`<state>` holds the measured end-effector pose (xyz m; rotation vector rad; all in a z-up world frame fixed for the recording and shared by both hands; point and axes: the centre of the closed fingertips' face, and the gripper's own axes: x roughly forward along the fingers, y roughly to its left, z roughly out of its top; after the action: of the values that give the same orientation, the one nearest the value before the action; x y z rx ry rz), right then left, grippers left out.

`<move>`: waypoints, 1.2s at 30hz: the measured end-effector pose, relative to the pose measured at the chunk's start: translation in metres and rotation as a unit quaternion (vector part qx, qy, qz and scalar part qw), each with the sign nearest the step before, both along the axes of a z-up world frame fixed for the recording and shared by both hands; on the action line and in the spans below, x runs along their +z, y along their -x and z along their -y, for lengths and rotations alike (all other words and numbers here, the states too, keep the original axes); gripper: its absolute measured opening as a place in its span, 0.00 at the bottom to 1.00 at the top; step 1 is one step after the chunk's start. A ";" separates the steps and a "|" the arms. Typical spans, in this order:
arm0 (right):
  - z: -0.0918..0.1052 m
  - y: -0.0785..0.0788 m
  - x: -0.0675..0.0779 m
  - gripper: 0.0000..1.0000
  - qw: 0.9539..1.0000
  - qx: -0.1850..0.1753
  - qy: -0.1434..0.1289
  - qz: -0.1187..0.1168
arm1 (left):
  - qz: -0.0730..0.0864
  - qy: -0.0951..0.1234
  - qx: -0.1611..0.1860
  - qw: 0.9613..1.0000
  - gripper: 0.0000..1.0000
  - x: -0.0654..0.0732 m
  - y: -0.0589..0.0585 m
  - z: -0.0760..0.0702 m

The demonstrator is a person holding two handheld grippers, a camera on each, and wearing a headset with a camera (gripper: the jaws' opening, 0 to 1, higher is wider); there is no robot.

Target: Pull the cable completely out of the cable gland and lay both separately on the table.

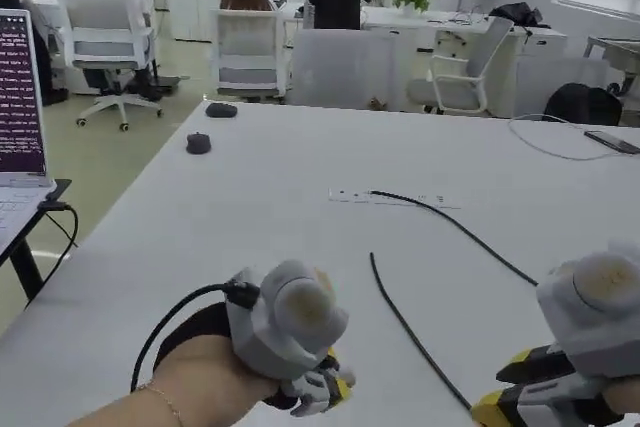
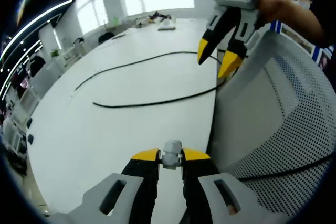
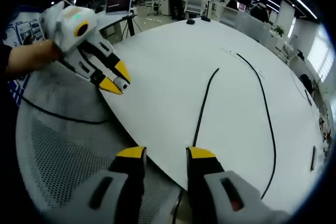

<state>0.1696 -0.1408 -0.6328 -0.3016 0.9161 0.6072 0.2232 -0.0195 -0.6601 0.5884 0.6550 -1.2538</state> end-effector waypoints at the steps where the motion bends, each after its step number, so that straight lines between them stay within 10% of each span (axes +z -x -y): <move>1: 0.002 0.005 0.005 0.31 1.000 -0.012 -0.004 0.008 | -0.002 -0.006 0.003 1.000 0.17 -0.002 -0.004 0.001; 9: 0.011 0.026 0.024 0.35 0.997 -0.066 -0.031 0.033 | 0.013 -0.066 -0.043 0.997 0.17 -0.050 -0.031 0.009; 14: 0.012 0.031 0.023 0.35 0.996 -0.079 -0.033 0.033 | -0.034 -0.072 -0.023 0.997 0.17 -0.077 -0.033 0.008; 20: 0.002 0.029 0.027 0.35 0.995 -0.077 -0.056 0.036 | -0.039 -0.108 -0.035 0.993 0.17 -0.105 -0.030 -0.003; 27: -0.009 0.026 0.021 0.35 0.996 -0.063 -0.061 0.022 | -0.041 -0.108 -0.055 0.992 0.35 -0.097 -0.030 -0.001; 30: -0.011 0.027 0.019 0.36 0.996 -0.057 -0.062 0.019 | -0.061 -0.075 -0.047 0.994 0.36 -0.075 -0.025 -0.001; 36: -0.013 0.030 0.012 0.35 0.995 -0.054 -0.087 0.003 | -0.039 -0.030 -0.020 0.999 0.44 -0.015 -0.024 -0.021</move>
<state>0.1394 -0.1283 -0.6206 -0.0967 0.8625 0.5819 0.2472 0.0012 -0.6751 0.6075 0.7504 -1.3029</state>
